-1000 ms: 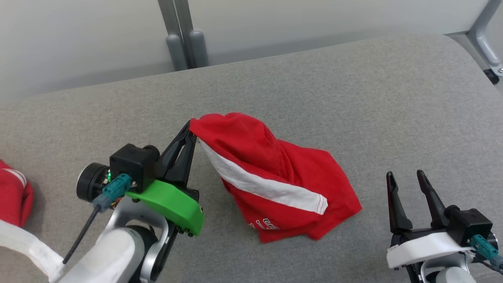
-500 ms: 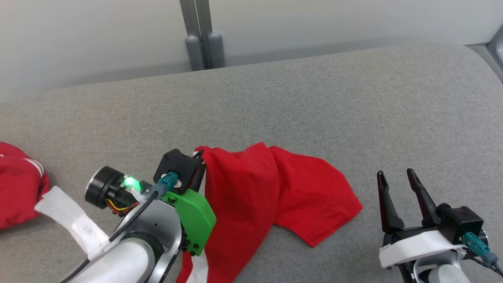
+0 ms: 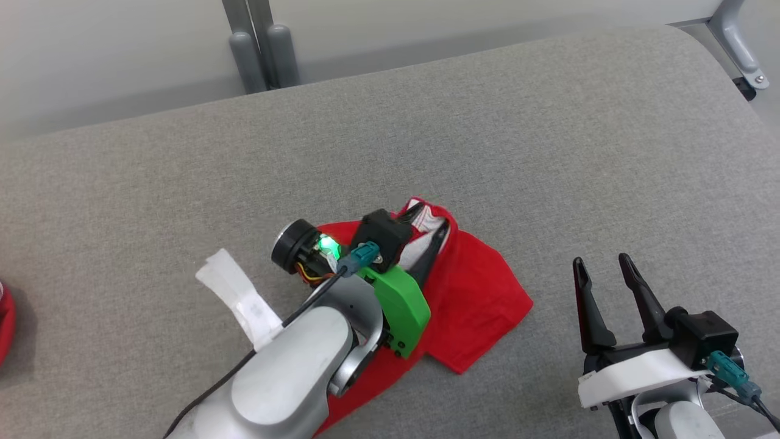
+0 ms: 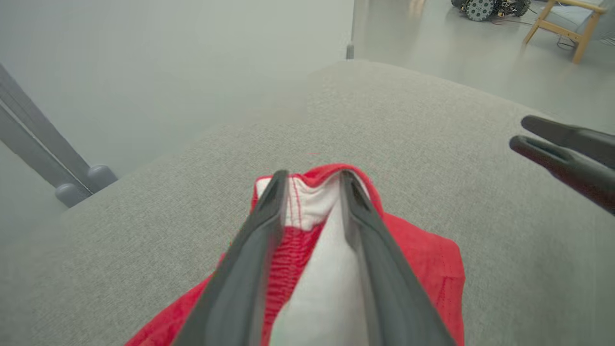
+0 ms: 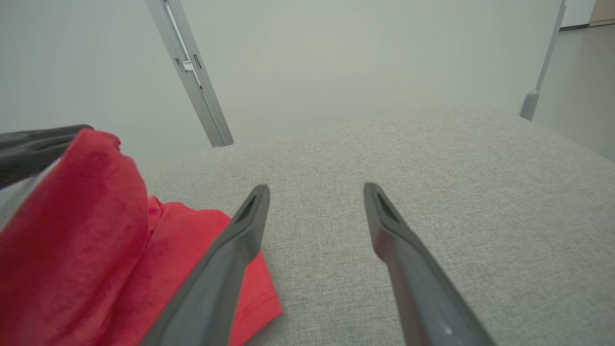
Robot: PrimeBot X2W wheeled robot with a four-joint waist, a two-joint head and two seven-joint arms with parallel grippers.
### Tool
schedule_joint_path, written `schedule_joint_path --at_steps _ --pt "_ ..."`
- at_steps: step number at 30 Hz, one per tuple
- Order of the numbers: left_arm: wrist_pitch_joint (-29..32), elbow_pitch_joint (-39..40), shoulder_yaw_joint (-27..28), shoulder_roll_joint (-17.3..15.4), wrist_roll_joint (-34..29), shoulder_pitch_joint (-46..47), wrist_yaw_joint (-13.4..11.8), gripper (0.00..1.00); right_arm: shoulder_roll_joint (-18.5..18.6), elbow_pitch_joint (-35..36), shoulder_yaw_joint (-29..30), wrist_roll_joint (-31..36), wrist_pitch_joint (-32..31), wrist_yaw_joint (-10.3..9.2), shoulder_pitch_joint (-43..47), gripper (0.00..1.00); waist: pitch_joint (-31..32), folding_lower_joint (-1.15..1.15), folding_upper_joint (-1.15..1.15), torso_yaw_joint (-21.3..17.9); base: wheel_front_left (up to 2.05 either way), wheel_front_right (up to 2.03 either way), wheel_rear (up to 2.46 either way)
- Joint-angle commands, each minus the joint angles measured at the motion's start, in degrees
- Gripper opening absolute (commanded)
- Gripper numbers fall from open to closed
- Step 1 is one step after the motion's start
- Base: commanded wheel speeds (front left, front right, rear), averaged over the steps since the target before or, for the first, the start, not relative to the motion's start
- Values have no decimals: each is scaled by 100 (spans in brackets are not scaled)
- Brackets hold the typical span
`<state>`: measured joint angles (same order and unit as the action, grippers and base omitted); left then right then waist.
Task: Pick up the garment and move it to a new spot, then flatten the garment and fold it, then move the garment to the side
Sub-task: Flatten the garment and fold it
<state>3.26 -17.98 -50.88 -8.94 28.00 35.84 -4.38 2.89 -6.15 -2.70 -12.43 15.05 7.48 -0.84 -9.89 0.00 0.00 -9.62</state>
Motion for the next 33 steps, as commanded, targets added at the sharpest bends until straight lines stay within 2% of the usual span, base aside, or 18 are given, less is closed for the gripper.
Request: schedule_joint_path --at_steps 1,4,7,11,16,20,26,28,33 --pt "4 -241 -86 -25 1 35 133 100 2 -4 -10 -15 20 3 -81 100 5 0 0 -63 0 0 0" --pt "238 -449 -276 -113 34 -71 321 100 2 0 41 -5 20 3 -10 100 111 0 0 -74 0 0 0" --pt "351 -114 -267 -398 68 -322 201 100 3 14 127 32 20 3 123 100 206 0 0 -35 0 0 0" --pt "411 805 43 -927 225 -842 -271 100 1 40 218 32 20 3 258 100 307 0 0 61 0 0 0" --pt "543 1928 593 -1540 681 -1809 -990 100 3 54 232 59 20 3 296 100 411 0 0 192 0 0 0" --pt "503 2433 930 -1692 1276 -2694 -1330 100 2 77 292 109 20 3 332 100 477 0 0 358 0 0 0" --pt "441 2555 976 -1749 1701 -3620 -1538 100 6 88 268 176 20 3 360 100 508 0 0 640 0 0 0" --pt "448 2511 988 -1677 1845 -3812 -1574 100 12 100 263 192 20 3 344 100 500 0 0 724 0 0 0" --pt "545 2243 950 -1589 2126 -3994 -1452 100 48 87 220 205 20 3 293 100 456 0 0 861 0 0 0"
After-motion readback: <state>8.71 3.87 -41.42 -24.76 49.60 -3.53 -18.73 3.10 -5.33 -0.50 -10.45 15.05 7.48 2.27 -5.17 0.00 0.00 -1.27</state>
